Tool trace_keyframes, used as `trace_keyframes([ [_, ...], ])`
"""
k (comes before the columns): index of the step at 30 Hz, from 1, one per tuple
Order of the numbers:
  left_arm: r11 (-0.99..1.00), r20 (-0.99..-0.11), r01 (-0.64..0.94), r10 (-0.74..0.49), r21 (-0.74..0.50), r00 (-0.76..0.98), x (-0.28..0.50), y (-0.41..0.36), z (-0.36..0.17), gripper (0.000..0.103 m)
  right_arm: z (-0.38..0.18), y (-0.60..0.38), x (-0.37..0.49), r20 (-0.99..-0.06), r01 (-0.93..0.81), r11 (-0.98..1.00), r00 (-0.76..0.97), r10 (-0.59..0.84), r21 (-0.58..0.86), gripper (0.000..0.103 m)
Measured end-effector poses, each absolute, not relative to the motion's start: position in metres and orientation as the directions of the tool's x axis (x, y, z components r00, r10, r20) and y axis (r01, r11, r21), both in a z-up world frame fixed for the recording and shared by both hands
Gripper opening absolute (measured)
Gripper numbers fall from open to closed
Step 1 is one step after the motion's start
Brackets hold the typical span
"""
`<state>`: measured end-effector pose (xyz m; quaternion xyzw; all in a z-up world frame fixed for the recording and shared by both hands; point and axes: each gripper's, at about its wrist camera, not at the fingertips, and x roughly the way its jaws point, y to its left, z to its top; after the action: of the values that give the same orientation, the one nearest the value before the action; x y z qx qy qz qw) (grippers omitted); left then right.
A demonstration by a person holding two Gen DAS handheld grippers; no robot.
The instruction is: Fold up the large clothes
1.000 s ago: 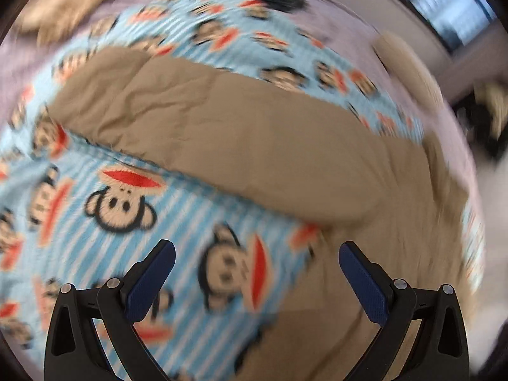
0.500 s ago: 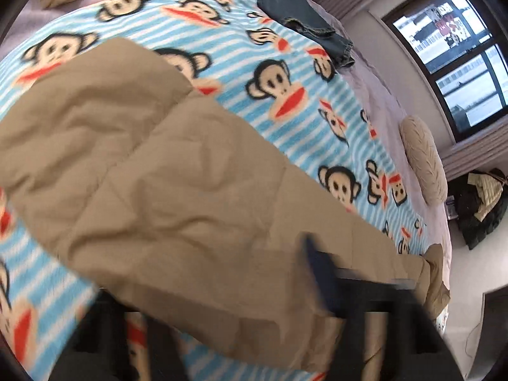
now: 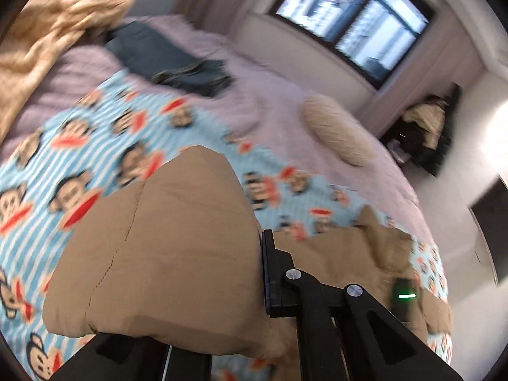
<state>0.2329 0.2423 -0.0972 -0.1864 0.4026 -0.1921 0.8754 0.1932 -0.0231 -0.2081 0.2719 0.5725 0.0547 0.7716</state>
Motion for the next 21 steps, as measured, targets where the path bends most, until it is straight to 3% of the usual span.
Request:
trace_keyframes([
  [6,0.815,-0.602,0.371,-0.579,-0.444,0.550,0.220,0.158,-0.067,0.009,-0.214,-0.019,0.197,-0.858,0.183,0.863,0.322,0.401,0.472,0.019],
  [11,0.799,-0.627,0.463,-0.593,-0.383,0.505,0.205,0.075,-0.057,0.009,-0.194,-0.061,0.170,-0.812,0.174,0.815,0.336,0.478,0.552,0.019],
  [19,0.795,-0.746,0.587,-0.483,-0.154,0.458,0.170,-0.078,-0.098,0.010,-0.154,-0.213,0.075,-0.873,0.353,0.844,0.424,0.240,0.403,0.019],
  [20,0.791,-0.765,0.599,-0.459,-0.121,0.452,0.166,-0.093,-0.112,0.015,-0.151,-0.230,0.065,-0.882,0.373,0.845,0.420,0.214,0.383,0.019],
  [21,0.786,-0.781,0.609,-0.443,-0.102,0.441,0.162,-0.103,-0.124,0.041,-0.150,-0.243,0.058,-0.888,0.389,0.845,0.416,0.195,0.368,0.019],
])
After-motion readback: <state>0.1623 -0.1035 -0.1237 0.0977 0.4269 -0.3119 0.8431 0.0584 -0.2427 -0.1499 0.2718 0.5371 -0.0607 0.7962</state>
